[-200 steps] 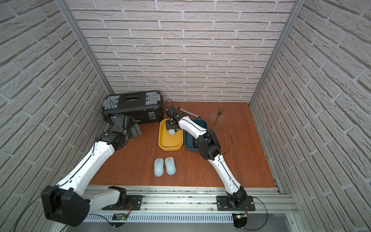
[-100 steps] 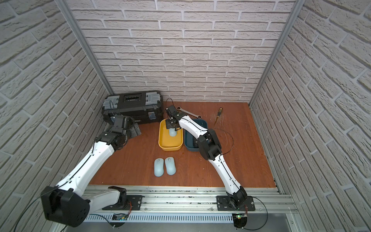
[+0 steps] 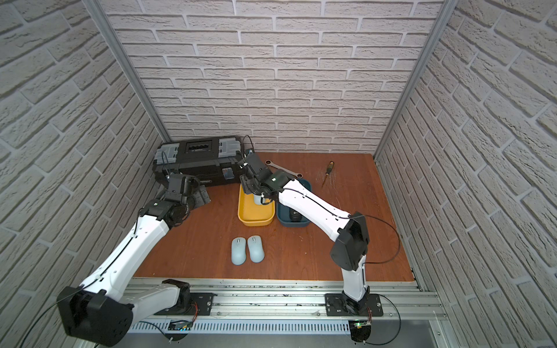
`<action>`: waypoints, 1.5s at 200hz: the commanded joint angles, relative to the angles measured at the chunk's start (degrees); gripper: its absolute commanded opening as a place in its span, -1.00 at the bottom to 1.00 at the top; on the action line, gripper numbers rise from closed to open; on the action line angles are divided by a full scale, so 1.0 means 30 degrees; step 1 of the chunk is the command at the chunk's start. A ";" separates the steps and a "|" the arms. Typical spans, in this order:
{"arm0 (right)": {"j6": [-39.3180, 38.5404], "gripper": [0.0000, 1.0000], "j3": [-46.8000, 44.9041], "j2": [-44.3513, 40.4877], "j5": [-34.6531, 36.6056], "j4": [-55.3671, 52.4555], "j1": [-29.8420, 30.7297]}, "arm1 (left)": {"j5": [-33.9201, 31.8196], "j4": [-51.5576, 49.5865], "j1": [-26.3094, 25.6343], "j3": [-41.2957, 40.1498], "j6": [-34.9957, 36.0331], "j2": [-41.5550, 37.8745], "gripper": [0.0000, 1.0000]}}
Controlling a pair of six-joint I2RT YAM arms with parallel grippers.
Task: Place the mice by color into the storage box
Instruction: Pick up the mouse from the center of the board.
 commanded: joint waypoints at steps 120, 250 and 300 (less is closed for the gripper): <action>0.5835 0.41 -1.1009 -0.2073 -0.1519 0.1013 0.4819 | -0.0373 0.0849 -0.0691 0.0216 -0.0371 0.1075 0.96; 0.6835 0.43 -1.0389 0.1261 -0.3868 0.1598 0.5111 | -0.0549 0.0614 -0.0718 0.0013 0.0023 0.0703 0.96; 0.6716 0.44 -0.9647 0.2184 -0.3750 0.1159 0.5066 | -0.0559 0.0579 -0.0644 0.0082 0.0124 0.0661 0.96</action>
